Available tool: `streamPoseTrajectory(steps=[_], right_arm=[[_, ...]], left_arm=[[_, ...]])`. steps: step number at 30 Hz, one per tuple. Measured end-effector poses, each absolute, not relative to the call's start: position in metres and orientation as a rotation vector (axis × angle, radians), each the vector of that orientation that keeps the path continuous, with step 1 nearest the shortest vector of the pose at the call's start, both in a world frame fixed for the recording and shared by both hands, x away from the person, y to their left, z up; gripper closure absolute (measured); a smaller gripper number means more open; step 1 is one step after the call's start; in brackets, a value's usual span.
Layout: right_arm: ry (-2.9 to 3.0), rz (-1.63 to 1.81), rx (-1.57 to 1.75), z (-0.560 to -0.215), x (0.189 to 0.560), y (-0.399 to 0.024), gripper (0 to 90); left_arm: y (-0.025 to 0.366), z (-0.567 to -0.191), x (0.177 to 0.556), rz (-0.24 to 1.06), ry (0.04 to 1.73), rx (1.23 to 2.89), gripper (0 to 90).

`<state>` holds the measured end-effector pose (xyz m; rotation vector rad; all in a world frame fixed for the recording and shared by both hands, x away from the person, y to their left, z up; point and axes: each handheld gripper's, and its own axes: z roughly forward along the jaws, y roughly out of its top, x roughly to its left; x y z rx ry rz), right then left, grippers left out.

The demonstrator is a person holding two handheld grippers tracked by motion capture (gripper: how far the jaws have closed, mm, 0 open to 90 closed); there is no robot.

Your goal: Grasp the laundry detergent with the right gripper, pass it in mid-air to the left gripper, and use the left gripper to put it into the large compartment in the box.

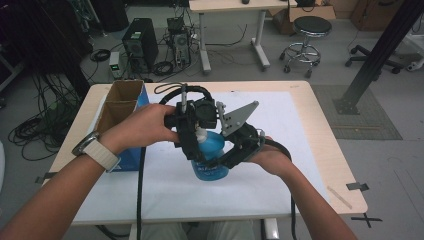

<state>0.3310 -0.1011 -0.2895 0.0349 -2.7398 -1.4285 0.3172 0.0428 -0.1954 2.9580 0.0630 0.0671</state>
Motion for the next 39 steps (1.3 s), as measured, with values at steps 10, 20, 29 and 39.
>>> streamPoseTrajectory(steps=[10, 20, 29, 39], right_arm=[[-2.739, -1.428, 0.035, -0.2893, 0.3307, -0.1008, 43.5], [-2.74, -1.428, 0.036, -0.2896, 0.3303, -0.1005, 43.5], [-2.742, -1.43, 0.04, -0.2894, 0.3298, -0.101, 43.5], [-2.741, -1.426, 0.039, -0.2905, 0.3295, -0.1011, 43.5]], left_arm=[[0.0429, -0.1952, 0.3172, 0.071, 0.065, 2.955, 22.7], [0.0433, -0.1945, 0.3164, 0.07, 0.063, 2.946, 27.2], [0.0427, -0.1954, 0.3164, 0.069, 0.054, 2.935, 30.8], [0.0422, -0.1955, 0.3145, 0.057, 0.037, 2.933, 36.9]])
